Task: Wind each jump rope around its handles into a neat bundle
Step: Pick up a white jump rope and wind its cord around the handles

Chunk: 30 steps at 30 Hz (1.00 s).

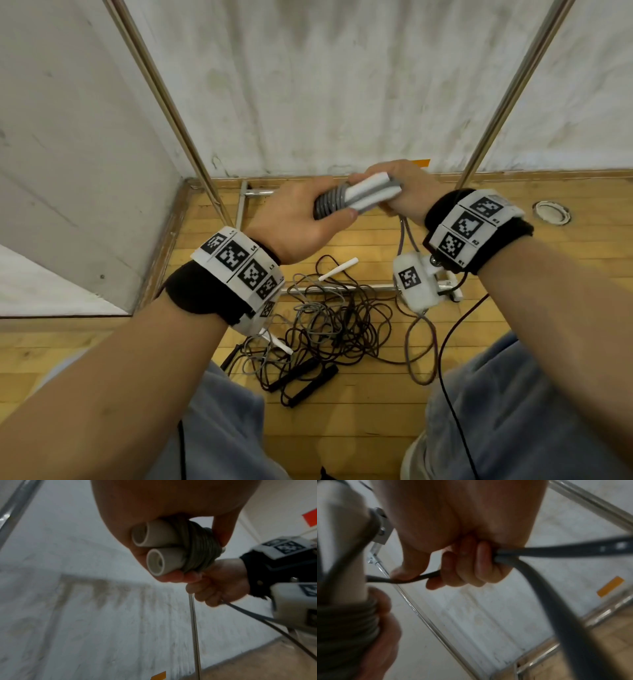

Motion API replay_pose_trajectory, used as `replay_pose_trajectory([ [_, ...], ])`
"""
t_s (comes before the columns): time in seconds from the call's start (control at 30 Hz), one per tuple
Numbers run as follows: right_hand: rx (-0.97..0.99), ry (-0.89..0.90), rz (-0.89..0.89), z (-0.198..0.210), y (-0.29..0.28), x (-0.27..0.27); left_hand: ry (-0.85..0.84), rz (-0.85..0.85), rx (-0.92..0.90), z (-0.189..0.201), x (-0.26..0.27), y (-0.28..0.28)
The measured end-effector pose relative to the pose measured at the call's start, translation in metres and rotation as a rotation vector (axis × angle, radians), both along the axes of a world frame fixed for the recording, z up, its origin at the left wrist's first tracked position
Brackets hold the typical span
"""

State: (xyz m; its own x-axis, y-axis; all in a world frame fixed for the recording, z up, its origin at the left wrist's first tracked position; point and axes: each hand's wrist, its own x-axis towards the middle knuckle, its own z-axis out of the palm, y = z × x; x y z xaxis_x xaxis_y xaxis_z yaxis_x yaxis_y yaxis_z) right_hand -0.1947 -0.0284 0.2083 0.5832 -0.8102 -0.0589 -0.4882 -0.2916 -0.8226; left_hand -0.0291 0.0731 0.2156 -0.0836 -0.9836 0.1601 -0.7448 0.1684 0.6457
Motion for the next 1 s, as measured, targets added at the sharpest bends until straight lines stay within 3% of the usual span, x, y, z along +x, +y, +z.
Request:
replay_pose_trajectory([
  [0.1,0.191,-0.115,0.015,-0.008,0.015,0.014,0.136,0.106,-0.059,0.003,0.007,-0.003],
  [0.2,0.254,-0.147,0.045,-0.012,0.027,0.028,0.223,0.172,-0.089,0.003,0.01,-0.006],
  [0.4,0.055,-0.069,-0.002,-0.012,0.038,0.036,0.34,0.231,-0.07,-0.001,0.017,-0.014],
  [0.47,-0.069,-0.019,0.019,-0.014,0.041,0.04,0.253,0.278,-0.068,-0.004,0.02,-0.019],
  [0.57,-0.197,0.089,0.032,-0.015,0.041,0.04,-0.012,0.327,-0.099,-0.012,0.025,-0.024],
  [0.73,-0.378,0.357,0.127,-0.016,0.039,0.034,-0.233,0.393,-0.011,-0.023,0.04,-0.031],
  [0.87,-0.431,0.425,0.176,-0.014,0.038,0.032,-0.461,0.298,0.086,-0.031,0.038,-0.029],
  [1.0,-0.496,0.367,0.175,-0.008,0.03,0.023,-0.485,0.142,0.208,-0.033,0.031,-0.026],
])
